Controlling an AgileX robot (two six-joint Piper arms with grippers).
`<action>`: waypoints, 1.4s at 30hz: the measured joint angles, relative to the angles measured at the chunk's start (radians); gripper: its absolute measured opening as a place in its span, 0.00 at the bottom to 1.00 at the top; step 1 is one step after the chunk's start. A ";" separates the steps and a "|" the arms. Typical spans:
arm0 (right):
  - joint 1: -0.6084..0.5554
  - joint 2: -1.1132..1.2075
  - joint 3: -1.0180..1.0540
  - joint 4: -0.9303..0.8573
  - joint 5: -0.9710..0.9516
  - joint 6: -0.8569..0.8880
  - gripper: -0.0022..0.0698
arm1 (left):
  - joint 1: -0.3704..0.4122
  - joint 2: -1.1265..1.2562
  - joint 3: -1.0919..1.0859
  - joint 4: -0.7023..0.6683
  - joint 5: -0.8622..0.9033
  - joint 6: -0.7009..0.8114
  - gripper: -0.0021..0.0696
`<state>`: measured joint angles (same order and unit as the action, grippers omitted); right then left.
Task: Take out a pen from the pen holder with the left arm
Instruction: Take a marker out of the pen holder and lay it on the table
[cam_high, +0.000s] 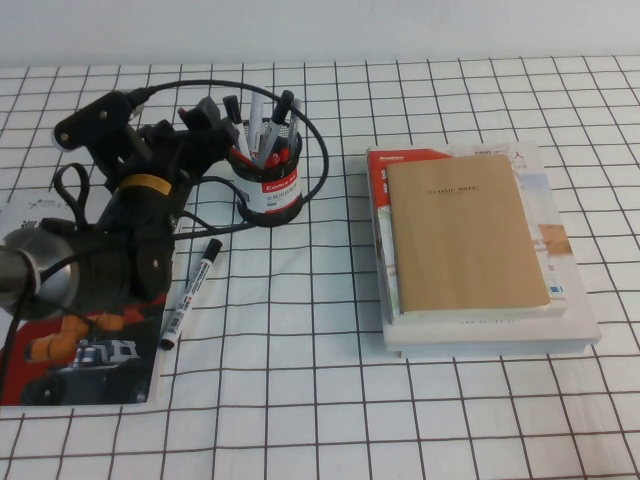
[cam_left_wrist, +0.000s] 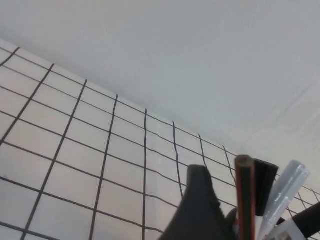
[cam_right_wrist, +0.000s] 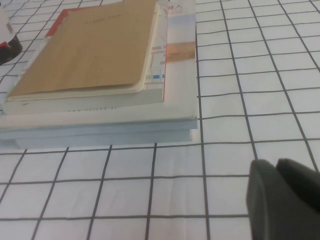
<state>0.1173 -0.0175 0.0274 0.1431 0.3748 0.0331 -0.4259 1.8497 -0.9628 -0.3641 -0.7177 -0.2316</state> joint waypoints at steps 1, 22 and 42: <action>0.000 0.000 0.000 0.000 0.000 0.000 0.01 | 0.004 0.011 -0.012 0.000 0.003 -0.006 0.66; 0.000 0.000 0.000 0.000 0.000 0.000 0.01 | 0.020 0.077 -0.075 0.008 0.015 -0.049 0.36; 0.000 0.000 0.000 0.000 0.000 0.000 0.01 | 0.021 0.077 -0.081 0.082 -0.033 -0.087 0.07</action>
<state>0.1173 -0.0175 0.0274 0.1431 0.3748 0.0331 -0.4053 1.9267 -1.0435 -0.2820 -0.7506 -0.3181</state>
